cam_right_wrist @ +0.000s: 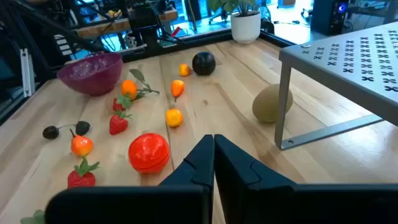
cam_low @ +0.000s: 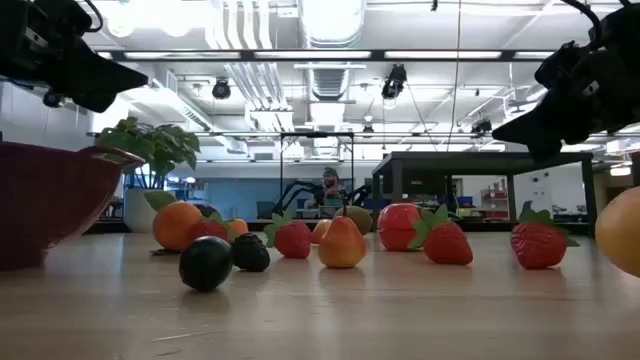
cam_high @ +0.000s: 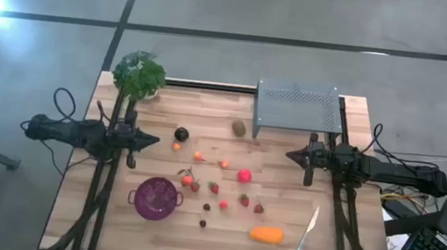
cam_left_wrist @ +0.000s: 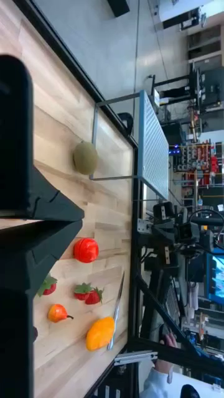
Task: Pick & Place Fruit
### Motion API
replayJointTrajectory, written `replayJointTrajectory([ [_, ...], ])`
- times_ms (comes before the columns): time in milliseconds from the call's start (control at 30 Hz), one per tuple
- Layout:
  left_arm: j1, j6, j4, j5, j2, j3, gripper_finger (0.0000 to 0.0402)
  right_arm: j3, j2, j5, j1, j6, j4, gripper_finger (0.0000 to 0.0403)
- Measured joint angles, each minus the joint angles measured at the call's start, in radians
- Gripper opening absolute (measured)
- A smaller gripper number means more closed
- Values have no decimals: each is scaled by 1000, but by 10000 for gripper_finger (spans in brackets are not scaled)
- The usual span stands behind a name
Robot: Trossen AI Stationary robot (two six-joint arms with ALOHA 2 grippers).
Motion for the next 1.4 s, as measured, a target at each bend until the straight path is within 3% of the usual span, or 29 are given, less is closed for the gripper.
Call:
replayJointTrajectory([
  [1200, 0, 0, 0, 0, 0, 0, 7, 0, 0, 3, -2, -4, 8, 8],
  [1400, 0, 0, 0, 0, 0, 0, 7, 0, 0, 2, -2, -5, 86, 9],
])
